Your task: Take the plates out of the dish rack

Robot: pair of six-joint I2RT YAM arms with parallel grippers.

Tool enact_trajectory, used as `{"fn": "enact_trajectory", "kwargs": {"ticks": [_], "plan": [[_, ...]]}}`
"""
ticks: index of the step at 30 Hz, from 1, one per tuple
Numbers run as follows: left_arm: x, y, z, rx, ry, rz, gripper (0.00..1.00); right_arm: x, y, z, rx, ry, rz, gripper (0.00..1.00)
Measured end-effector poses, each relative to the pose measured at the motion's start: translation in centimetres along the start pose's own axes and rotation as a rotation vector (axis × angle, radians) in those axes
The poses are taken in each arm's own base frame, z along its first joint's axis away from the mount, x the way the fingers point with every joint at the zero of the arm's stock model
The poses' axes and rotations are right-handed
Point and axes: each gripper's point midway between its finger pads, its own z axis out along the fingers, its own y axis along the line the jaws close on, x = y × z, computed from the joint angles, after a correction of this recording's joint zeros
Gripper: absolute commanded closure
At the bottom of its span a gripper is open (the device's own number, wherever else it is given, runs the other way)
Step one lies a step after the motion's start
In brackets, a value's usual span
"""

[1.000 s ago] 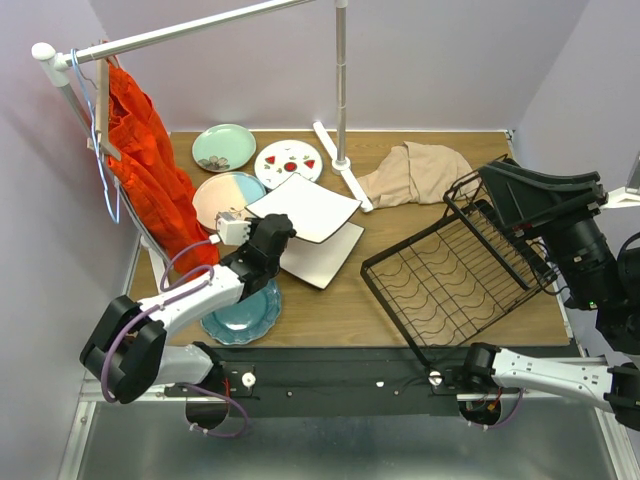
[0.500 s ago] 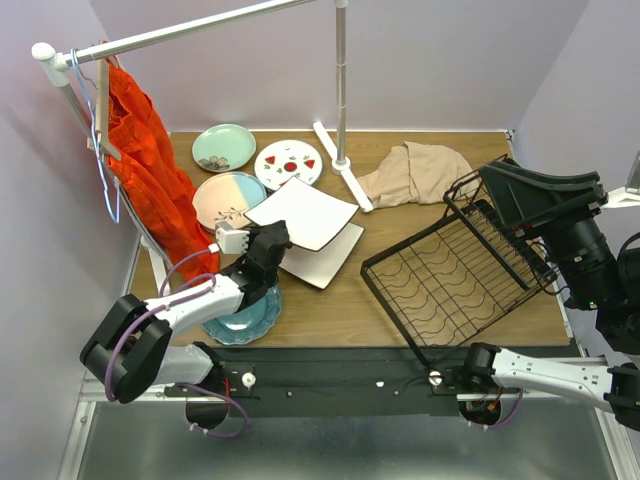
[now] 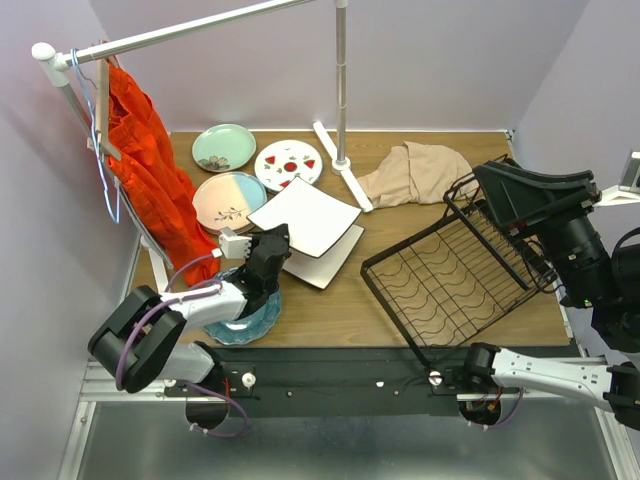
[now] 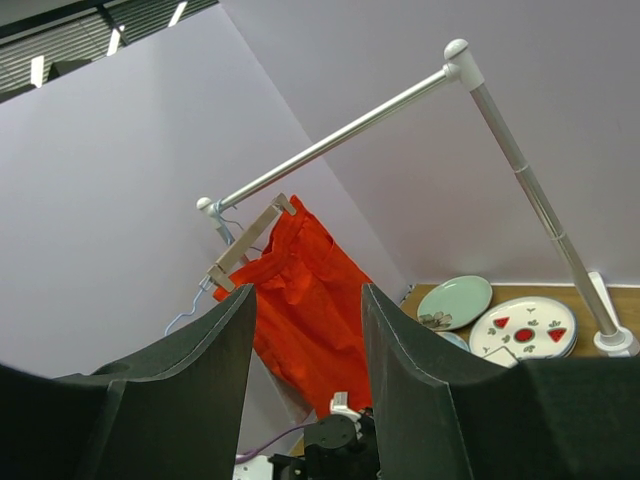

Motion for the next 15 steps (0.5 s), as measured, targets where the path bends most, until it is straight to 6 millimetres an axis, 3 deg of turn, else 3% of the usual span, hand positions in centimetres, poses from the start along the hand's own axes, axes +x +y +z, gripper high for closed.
{"fn": "enact_trajectory", "kwargs": {"ticks": [15], "plan": [[1.3, -0.2, 0.8, 0.067, 0.012, 0.013, 0.95, -0.1, 0.0, 0.0, 0.000, -0.001, 0.000, 0.45]]}}
